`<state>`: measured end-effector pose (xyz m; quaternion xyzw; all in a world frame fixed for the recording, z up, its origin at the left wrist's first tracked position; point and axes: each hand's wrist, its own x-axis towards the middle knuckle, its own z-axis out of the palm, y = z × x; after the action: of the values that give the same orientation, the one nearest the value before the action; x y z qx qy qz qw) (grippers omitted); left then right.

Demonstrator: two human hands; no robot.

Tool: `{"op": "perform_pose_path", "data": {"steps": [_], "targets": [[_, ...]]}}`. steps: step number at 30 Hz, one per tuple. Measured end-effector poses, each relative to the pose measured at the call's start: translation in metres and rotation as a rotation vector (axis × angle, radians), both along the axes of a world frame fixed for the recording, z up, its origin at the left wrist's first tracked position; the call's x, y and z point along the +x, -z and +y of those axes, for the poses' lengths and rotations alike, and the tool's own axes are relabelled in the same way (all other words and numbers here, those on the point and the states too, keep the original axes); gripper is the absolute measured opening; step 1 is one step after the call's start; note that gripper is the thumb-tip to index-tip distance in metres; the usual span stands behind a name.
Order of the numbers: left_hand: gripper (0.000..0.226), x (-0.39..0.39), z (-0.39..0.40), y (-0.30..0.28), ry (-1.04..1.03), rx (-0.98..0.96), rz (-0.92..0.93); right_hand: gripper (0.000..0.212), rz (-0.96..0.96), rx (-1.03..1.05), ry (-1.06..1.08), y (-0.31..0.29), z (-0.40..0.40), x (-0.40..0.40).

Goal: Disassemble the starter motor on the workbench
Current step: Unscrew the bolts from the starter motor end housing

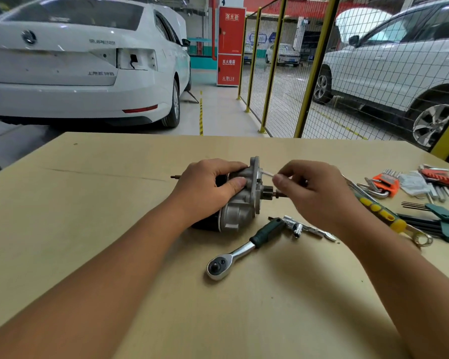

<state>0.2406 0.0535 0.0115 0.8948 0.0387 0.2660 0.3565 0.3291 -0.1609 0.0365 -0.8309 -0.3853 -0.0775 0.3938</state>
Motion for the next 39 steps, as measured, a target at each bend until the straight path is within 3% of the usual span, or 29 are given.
{"op": "perform_pose_path", "data": {"steps": [3, 10, 17, 21, 25, 28, 30, 32, 36, 39], "targets": [[0.036, 0.000, 0.000, 0.000, 0.000, 0.008, 0.010, 0.016, -0.019, -0.050, -0.011, 0.004, 0.003, 0.000], [0.050, -0.002, -0.004, -0.002, 0.004, 0.022, 0.010, 0.006, 0.163, 0.191, -0.018, 0.016, 0.014, -0.005], [0.045, -0.003, -0.004, -0.001, 0.012, 0.030, -0.013, 0.008, 0.060, 0.189, -0.016, 0.023, 0.021, -0.013], [0.047, -0.002, -0.004, 0.000, 0.007, 0.042, -0.005, 0.014, 0.128, 0.210, -0.086, 0.021, 0.017, -0.010], [0.047, -0.002, -0.003, 0.000, 0.002, 0.052, 0.003, 0.028, 0.287, 0.472, -0.068, 0.013, 0.016, -0.012], [0.047, -0.002, -0.002, 0.001, 0.000, 0.051, 0.000, 0.032, 0.239, 0.590, -0.008, 0.006, 0.013, -0.009], [0.047, -0.002, -0.003, 0.001, 0.001, 0.052, 0.002, 0.043, 0.235, 0.573, 0.034, 0.006, 0.011, -0.007], [0.047, -0.001, -0.003, 0.001, 0.001, 0.054, 0.002, 0.047, 0.351, 0.580, 0.014, 0.006, 0.011, -0.007], [0.047, -0.002, -0.002, 0.002, 0.002, 0.055, -0.001, 0.034, 0.537, 0.594, -0.085, 0.003, 0.011, -0.010], [0.047, -0.001, -0.002, 0.002, 0.005, 0.055, -0.003, 0.023, 0.543, 0.370, -0.175, -0.001, 0.002, -0.001]]}}
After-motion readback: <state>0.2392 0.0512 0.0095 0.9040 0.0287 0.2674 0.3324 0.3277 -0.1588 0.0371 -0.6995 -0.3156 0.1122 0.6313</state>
